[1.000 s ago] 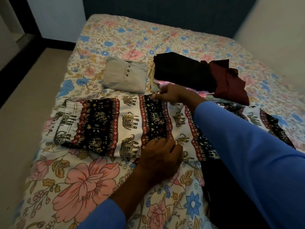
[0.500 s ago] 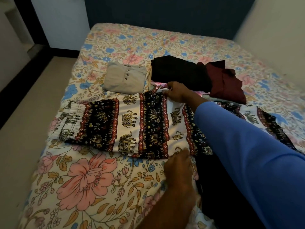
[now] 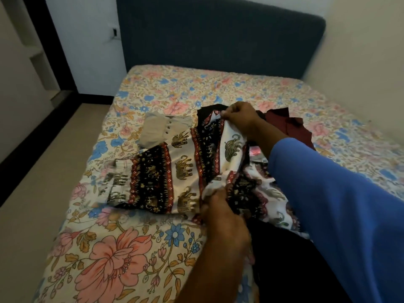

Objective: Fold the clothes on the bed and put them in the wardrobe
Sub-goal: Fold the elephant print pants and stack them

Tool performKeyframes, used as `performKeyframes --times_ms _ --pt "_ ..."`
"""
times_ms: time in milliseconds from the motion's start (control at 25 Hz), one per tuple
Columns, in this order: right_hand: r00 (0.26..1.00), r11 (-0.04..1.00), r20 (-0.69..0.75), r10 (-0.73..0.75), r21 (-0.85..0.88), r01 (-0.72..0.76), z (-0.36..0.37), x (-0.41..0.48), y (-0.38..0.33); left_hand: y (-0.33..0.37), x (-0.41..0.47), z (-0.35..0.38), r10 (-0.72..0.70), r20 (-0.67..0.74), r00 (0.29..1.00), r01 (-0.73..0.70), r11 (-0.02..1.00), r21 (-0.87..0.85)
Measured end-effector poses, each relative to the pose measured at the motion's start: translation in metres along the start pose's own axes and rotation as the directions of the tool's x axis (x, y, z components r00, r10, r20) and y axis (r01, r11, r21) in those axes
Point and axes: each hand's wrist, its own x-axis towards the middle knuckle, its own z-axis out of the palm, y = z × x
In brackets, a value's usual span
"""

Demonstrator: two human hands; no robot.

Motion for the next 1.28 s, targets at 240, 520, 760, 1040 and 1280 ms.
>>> performKeyframes --times_ms 240,520,760,1040,1280 --pt "0.967 0.887 -0.214 0.141 0.461 -0.027 -0.061 -0.061 -0.129 0.208 -0.068 0.025 0.445 0.212 0.870 -0.489 0.725 0.484" --pt "0.963 0.511 -0.227 -0.144 0.817 0.269 -0.130 -0.151 -0.276 0.330 -0.254 0.109 0.548 0.633 0.547 -0.832 0.275 0.481" --pt "0.736 0.808 -0.496 -0.461 0.110 0.579 -0.173 -0.203 -0.327 0.360 -0.347 0.132 0.696 0.642 0.322 -0.927 0.095 0.363" --pt "0.981 0.771 -0.114 -0.155 0.608 0.192 -0.165 -0.256 -0.342 0.346 -0.353 0.096 0.718 0.574 0.393 -0.911 0.218 0.351" --pt "0.916 0.846 -0.245 -0.317 0.363 0.390 -0.137 -0.263 -0.283 0.347 -0.326 0.048 0.702 0.500 0.507 -0.860 0.379 0.341"
